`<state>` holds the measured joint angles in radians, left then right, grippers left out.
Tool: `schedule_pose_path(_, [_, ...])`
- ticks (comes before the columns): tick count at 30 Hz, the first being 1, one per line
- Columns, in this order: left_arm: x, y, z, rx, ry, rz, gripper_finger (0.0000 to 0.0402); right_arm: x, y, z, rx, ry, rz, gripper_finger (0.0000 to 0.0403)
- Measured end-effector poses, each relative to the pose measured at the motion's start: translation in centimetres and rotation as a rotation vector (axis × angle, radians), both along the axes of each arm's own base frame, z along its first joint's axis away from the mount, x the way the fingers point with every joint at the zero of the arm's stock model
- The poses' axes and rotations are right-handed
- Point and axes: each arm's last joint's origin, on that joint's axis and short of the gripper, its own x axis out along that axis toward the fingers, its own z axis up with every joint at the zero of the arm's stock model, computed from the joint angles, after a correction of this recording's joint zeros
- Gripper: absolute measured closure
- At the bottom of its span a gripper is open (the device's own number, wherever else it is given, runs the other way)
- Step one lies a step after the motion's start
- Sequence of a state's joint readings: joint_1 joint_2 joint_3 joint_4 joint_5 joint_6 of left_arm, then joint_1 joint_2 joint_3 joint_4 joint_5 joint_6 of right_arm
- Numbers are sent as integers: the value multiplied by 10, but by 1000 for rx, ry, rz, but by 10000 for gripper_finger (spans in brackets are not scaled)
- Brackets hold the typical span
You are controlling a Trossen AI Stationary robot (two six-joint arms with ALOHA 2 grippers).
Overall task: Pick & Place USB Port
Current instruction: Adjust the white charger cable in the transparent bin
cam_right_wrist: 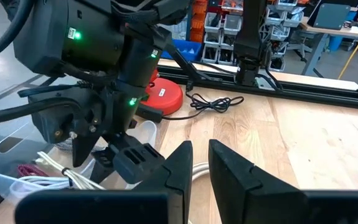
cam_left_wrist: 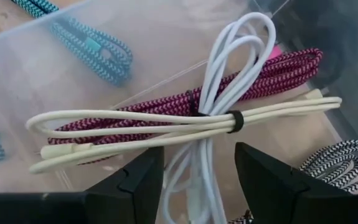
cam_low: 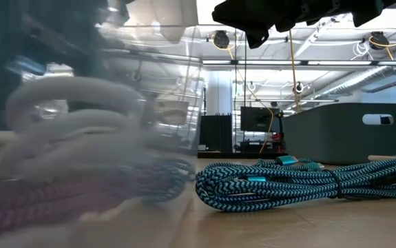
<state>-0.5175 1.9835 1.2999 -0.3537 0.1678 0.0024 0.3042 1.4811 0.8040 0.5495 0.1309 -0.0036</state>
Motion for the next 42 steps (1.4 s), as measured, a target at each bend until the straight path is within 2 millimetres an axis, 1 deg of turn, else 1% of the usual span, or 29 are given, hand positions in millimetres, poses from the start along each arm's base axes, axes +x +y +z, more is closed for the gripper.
schedule_pose_path(3, [0,0,0,3,3,-2,216,0,0,0,0,0,0,360])
schedule_pose_path(5, [0,1,0,6,8,-1,241,0,0,0,0,0,0,360])
schedule_pose_path(8, [0,3,0,7,12,5,295,0,0,0,0,0,0,360])
schedule_pose_path(11, [1,6,-1,8,18,12,362,0,0,0,0,0,0,360])
schedule_pose_path(12, [2,7,-1,7,22,14,378,0,0,0,1,0,0,360])
schedule_pose_path(13, [2,9,0,2,26,18,387,0,0,0,1,-1,0,360])
schedule_pose_path(17, [3,13,-1,2,43,36,383,0,0,0,1,-3,0,360])
schedule_pose_path(22, [0,15,3,20,60,42,394,0,0,0,1,-3,1,360])
schedule_pose_path(25, [-2,17,11,43,40,55,394,0,0,0,1,-3,1,360])
schedule_pose_path(28, [-5,18,24,39,10,59,396,0,0,0,1,-3,1,360])
schedule_pose_path(30, [-8,16,32,33,-17,45,396,0,0,0,1,-3,1,360])
schedule_pose_path(34, [-12,13,41,49,-59,16,397,0,0,0,0,0,1,360])
schedule_pose_path(39, [-16,7,42,125,-114,-38,398,0,0,0,0,0,1,360])
schedule_pose_path(42, [-17,5,42,184,-148,-33,398,0,0,0,0,0,1,360])
